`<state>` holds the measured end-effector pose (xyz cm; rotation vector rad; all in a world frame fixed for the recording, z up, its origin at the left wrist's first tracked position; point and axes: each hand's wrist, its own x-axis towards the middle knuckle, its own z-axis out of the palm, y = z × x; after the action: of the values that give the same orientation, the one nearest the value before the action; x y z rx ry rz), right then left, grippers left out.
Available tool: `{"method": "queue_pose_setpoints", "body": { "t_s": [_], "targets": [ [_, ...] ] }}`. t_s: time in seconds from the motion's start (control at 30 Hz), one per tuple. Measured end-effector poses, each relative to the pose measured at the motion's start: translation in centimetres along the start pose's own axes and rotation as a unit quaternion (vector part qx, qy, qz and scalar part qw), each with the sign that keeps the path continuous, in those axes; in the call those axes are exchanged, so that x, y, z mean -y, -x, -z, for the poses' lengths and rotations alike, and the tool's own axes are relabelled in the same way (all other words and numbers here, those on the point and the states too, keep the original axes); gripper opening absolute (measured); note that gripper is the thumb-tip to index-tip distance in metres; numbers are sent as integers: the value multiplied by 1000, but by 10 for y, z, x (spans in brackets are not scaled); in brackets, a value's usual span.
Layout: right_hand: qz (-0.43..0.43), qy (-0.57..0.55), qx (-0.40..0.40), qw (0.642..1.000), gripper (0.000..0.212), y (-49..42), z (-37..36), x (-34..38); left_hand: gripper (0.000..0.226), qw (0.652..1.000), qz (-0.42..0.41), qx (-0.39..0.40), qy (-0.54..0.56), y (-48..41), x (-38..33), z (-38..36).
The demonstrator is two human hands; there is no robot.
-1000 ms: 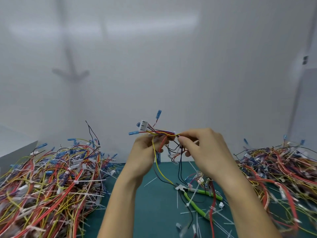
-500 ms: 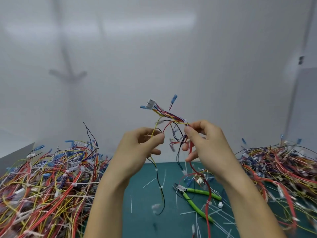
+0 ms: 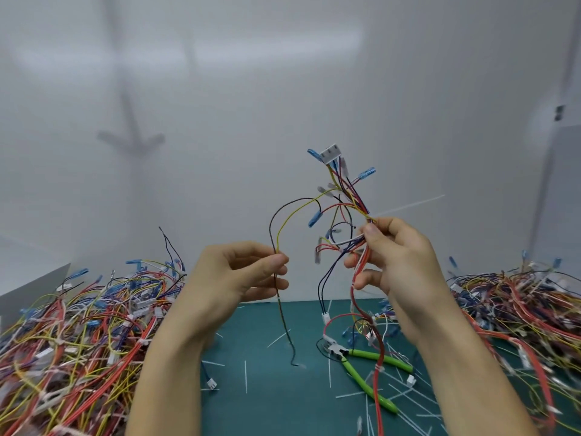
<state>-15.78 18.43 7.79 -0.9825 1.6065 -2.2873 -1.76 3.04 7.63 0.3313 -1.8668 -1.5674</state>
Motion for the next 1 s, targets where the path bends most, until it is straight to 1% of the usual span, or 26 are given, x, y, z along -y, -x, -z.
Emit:
{"method": "queue_pose_setpoints", "body": {
  "t_s": [0.13, 0.23, 0.3, 0.43, 0.6, 0.8, 0.93, 1.0],
  "targets": [
    [-7, 5, -26, 1000, 14, 0, 1, 1, 21, 999, -11, -16, 50, -1, -1, -2],
    [-16, -5, -39, 999, 15, 0, 1, 0, 21, 997, -16, 2, 76, 1, -2, -2],
    [-19, -7, -48, 999, 15, 0, 1, 1, 20, 998, -20, 10, 66, 1, -3, -2],
    [-22, -12, -52, 998, 14, 0, 2, 2, 9, 1000, -17, 4, -7, 0, -1, -3],
    [-22, -8, -50, 998, 13, 1, 2, 3, 6, 995, -9, -12, -99, -5, 6, -6],
    [-12, 5, -28, 1000, 12, 3, -3, 2, 11, 967, -20, -43, -252, -11, 18, -12],
    [-4, -8, -32, 999, 11, 4, -4, 2, 13, 960, -19, -53, -275, -13, 20, -15],
    [5, -26, -39, 999, 11, 4, -4, 5, 10, 959, -8, -40, -279, -13, 21, -14]
  ]
}}
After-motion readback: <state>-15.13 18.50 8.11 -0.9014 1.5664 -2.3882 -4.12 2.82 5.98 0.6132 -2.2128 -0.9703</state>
